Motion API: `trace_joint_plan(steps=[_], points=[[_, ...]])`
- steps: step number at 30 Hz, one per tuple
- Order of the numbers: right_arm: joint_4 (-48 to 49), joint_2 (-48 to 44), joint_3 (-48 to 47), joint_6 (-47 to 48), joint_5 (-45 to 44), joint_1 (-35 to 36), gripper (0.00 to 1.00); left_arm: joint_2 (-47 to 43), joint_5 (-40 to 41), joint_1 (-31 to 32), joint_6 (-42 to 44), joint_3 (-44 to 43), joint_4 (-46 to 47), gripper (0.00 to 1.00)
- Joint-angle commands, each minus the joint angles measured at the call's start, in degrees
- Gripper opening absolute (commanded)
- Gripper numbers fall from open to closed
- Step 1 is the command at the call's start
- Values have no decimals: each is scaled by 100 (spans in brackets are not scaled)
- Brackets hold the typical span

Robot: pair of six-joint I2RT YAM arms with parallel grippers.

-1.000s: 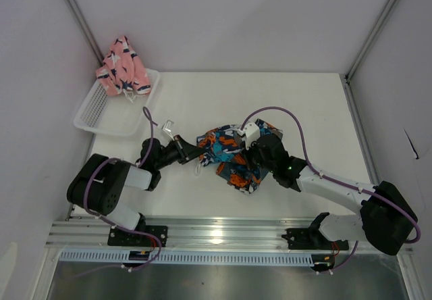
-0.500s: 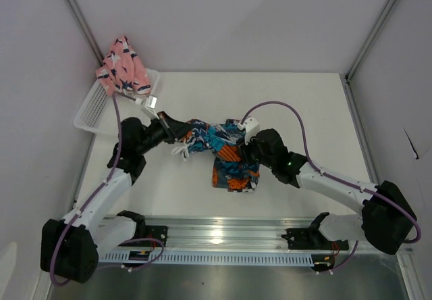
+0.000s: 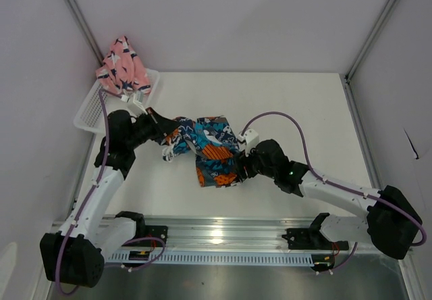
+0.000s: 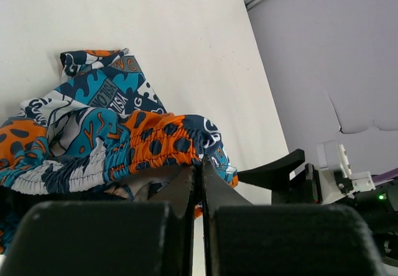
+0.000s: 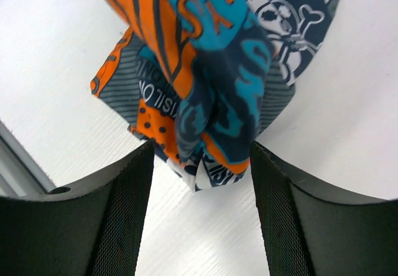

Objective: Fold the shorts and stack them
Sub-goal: Flatten the shorts out

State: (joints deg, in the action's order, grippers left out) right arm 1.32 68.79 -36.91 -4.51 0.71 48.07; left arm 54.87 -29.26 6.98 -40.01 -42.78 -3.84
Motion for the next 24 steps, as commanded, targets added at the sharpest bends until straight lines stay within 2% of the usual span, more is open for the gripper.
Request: trace_joint_plan(steps=[1, 5, 15, 19, 24], points=[[281, -95, 96, -155, 114, 97, 65, -56, -186, -92, 116, -371, -65, 0], [237, 160, 61, -138, 17, 132, 65, -29, -247, -153, 151, -450, -143, 0], [114, 99, 201, -146, -263, 97, 63, -3, -370, -347, 257, -749, -355, 0], [44, 624, 17, -129, -264, 70, 60, 6, -406, -364, 257, -758, -328, 0], [-70, 1048, -378, -76, -220, 254, 47, 23, -502, -382, 257, -784, -302, 0]])
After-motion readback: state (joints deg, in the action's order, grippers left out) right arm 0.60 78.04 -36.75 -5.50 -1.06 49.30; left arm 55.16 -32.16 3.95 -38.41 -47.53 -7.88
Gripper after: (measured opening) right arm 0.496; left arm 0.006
